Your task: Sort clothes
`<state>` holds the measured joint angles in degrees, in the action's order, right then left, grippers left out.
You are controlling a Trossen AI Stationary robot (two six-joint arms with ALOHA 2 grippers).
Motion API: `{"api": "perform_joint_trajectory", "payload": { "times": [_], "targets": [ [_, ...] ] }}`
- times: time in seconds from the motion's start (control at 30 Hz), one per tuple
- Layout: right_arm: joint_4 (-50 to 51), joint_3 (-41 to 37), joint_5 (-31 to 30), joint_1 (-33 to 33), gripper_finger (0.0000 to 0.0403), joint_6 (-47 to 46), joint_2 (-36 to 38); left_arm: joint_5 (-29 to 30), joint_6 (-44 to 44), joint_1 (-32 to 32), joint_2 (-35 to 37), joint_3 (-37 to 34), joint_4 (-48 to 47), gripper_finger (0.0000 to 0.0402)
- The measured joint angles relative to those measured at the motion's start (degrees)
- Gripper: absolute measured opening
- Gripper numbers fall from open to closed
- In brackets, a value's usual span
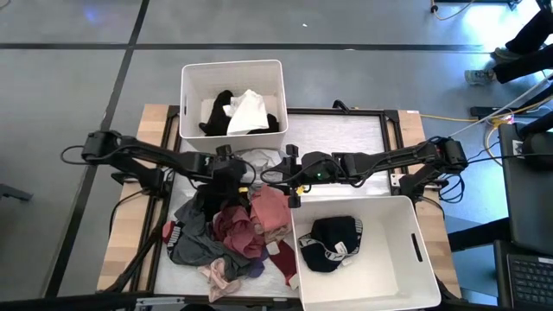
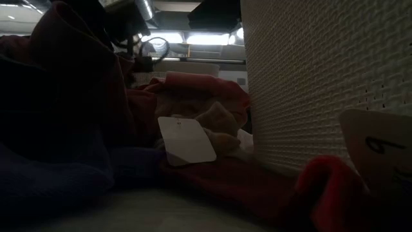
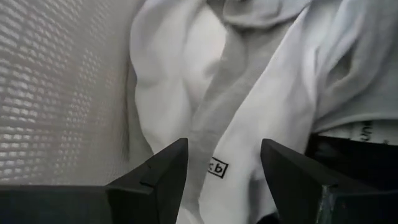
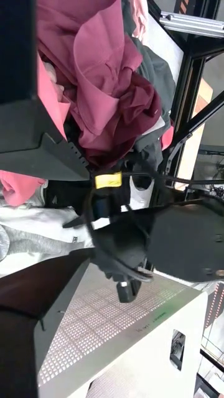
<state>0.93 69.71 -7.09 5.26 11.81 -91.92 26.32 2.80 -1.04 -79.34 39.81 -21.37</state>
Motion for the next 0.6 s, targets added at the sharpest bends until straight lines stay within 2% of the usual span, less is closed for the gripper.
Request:
{"api": "perform_joint_trajectory", "payload": {
  "times": [0.2,0.6],
  "targets": [
    [0.0,0.0,0.0,0.0,0.0207,0.0,0.0,0.3,-0.6,-2.2,-2.7,0.0,0.4,0.0181],
    [0.0,0.0,0.0,0.0,0.0207,0.0,0.0,0.3,-4.4,-2.4,-2.7,0.0,1.1,0.0026]
  ]
}}
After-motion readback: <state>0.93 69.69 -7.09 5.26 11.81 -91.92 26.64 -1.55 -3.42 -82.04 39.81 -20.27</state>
